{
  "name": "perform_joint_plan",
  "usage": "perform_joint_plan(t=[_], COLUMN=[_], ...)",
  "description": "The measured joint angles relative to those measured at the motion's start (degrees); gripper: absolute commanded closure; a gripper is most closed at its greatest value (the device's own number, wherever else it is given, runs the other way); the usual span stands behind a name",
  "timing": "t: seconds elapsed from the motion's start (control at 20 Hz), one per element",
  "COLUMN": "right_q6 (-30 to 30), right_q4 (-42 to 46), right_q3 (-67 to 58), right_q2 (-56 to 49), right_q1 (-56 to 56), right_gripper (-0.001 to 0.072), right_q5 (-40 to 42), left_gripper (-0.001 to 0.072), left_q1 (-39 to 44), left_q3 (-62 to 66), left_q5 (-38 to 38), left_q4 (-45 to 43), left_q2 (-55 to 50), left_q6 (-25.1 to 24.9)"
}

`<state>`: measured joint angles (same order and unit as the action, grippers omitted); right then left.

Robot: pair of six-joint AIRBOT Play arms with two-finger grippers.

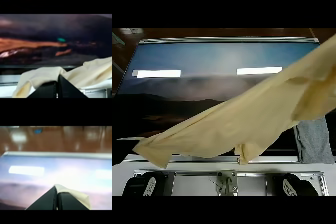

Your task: Fold the shirts.

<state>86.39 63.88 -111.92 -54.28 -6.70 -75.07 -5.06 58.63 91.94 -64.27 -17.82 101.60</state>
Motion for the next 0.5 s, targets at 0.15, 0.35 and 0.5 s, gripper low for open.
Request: perform_joint_plan(t=[0.15,0.35,0.5], right_q6=[0.96,3.87,6.21], right_q4=[-2.08,-8.57,-11.69], right_q3=[-0.02,-0.02,-0.02], right_q2=[-12.72,-29.00,-39.87], right_q1=[0.00,0.04,0.28], right_gripper=[0.0648,0.0648,0.0648], right_q5=[1.62,5.66,7.89], left_gripper=[0.0672,0.0671,0.0671], left_q1=[0.00,-0.09,-0.61], left_q3=[-11.58,-17.88,-17.31], left_q5=[-9.11,-20.09,-28.06], left_q4=[-1.11,-1.77,-2.16], left_q2=[-4.02,-17.40,-29.53], left_q6=[0.02,-2.19,-4.28])
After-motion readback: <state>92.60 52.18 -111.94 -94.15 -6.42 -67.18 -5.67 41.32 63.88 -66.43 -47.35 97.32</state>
